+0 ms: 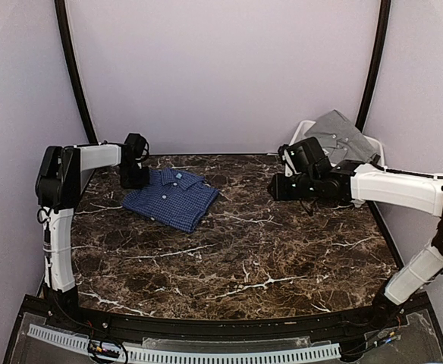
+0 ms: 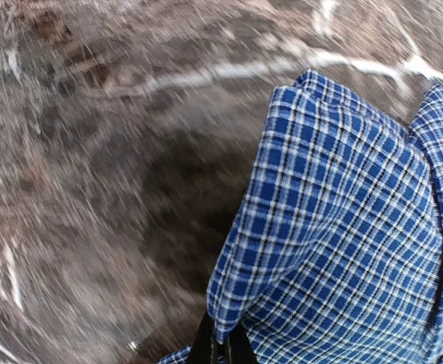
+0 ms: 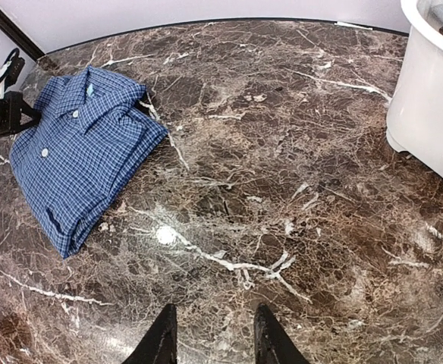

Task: Fold and stack the long sleeve shirts
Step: Move the square-folded shirt to the corner of the board.

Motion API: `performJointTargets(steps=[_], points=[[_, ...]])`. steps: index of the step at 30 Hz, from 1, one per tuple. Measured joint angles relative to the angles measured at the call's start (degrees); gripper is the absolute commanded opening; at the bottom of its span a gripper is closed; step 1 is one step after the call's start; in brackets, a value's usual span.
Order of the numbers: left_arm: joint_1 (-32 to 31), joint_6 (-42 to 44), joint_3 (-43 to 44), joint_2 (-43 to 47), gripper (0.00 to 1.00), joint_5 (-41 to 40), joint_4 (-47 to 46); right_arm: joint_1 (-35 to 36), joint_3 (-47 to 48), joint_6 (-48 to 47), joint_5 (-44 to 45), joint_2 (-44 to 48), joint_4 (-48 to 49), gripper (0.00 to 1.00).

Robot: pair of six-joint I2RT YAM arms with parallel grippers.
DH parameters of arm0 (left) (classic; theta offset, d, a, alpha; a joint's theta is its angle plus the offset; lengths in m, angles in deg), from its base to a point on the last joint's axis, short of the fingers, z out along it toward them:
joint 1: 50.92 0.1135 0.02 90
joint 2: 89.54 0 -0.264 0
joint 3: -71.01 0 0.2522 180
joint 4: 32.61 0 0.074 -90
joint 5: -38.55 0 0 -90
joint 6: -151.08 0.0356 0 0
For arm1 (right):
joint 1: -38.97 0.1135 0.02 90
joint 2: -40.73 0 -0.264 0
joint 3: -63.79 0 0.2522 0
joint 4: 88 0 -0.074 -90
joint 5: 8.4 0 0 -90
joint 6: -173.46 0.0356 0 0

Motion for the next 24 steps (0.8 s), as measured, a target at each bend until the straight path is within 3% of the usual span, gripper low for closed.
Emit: performJointTargets(steps=[12, 24], points=[[8.6, 7.0, 21.0, -12.7, 0.0, -6.3, 4.2, 0.0, 4.9, -0.4, 0.4, -4.4, -3.4, 0.31], [14.0, 6.7, 27.7, -16.8, 0.0, -9.5, 5.9, 0.0, 7.3, -0.2, -0.7, -6.3, -4.7, 0.3]])
